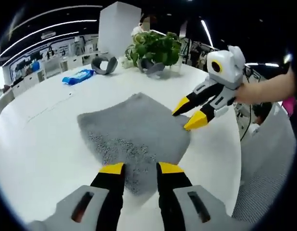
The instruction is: Fold the towel on the table until its edges align and the towel forms a compact rectangular stack.
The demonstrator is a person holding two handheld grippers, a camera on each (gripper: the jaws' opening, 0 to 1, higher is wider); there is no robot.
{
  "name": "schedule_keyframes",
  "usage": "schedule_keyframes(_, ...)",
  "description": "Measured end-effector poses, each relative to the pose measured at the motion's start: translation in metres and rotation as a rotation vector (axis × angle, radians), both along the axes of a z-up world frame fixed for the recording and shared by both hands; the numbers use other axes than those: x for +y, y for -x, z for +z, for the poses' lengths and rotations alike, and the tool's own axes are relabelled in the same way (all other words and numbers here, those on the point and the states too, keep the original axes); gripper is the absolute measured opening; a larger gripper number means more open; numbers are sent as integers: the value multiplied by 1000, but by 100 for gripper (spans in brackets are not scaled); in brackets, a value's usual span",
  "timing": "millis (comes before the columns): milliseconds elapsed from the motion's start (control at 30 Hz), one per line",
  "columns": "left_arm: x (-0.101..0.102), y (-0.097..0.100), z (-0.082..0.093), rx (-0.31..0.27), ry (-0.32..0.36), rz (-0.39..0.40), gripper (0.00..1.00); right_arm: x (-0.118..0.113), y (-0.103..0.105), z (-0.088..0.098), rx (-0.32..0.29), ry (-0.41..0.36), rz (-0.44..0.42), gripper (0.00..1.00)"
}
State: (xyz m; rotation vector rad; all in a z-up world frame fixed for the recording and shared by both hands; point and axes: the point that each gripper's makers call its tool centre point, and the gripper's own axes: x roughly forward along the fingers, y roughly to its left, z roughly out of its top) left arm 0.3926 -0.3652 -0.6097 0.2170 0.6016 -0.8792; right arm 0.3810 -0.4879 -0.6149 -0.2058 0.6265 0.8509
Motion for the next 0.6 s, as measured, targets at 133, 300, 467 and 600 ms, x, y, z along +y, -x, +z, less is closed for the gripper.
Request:
schedule_keyframes(133,9,12,43,-113,141,42,56,-8,12,22,-71,-49,-23,55)
schedule_keyframes(300,42,27,95,-249,257,178,88,-24,30,59,-157,-169,-144,80)
schedule_keyframes(467,79,57,125,-347,273,268,99,-40,51,105,-269,-298,-249,99)
schedule_keyframes(600,101,87,138,-381,260,310,100,-45,77,124,-298,-334,-258,100)
